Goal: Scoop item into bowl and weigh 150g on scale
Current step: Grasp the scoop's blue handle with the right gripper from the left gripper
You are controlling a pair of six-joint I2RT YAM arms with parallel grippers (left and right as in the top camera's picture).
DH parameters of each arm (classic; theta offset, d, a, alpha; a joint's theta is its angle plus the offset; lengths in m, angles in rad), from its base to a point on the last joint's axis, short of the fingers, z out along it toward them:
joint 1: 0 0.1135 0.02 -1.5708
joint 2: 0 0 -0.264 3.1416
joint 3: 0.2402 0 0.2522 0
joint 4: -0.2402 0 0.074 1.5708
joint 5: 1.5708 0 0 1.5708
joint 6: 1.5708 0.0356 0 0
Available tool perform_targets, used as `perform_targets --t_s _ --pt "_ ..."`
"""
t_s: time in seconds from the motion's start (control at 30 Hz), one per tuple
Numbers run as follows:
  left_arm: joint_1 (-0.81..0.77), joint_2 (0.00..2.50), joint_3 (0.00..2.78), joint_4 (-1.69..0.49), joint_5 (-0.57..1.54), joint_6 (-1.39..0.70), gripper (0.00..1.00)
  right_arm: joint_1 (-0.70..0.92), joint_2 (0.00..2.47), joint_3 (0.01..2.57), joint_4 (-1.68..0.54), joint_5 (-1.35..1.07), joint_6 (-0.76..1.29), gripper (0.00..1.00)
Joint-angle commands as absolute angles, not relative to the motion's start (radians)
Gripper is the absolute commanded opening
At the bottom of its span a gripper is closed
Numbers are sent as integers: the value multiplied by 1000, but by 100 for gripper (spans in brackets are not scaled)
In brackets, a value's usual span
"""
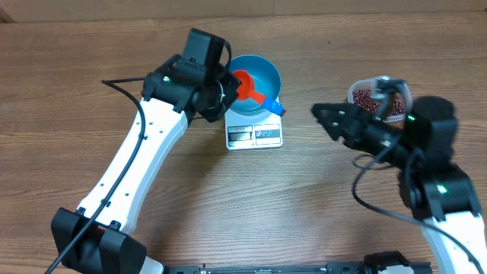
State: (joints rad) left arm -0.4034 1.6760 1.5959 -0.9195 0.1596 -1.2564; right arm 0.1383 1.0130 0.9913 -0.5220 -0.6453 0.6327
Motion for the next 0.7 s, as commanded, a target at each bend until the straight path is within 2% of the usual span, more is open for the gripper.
perform_targets --t_s 0.0,0.5,0.67 --pt "-424 1680 1593 -917 149 -1298 4 197 1074 1009 -480 -657 655 58" --pt "-442 1680 1593 -918 176 -1306 4 336 1250 1009 -306 -620 767 47" --pt "-454 1680 1593 -919 177 -1305 4 341 1274 1009 -281 -619 767 40"
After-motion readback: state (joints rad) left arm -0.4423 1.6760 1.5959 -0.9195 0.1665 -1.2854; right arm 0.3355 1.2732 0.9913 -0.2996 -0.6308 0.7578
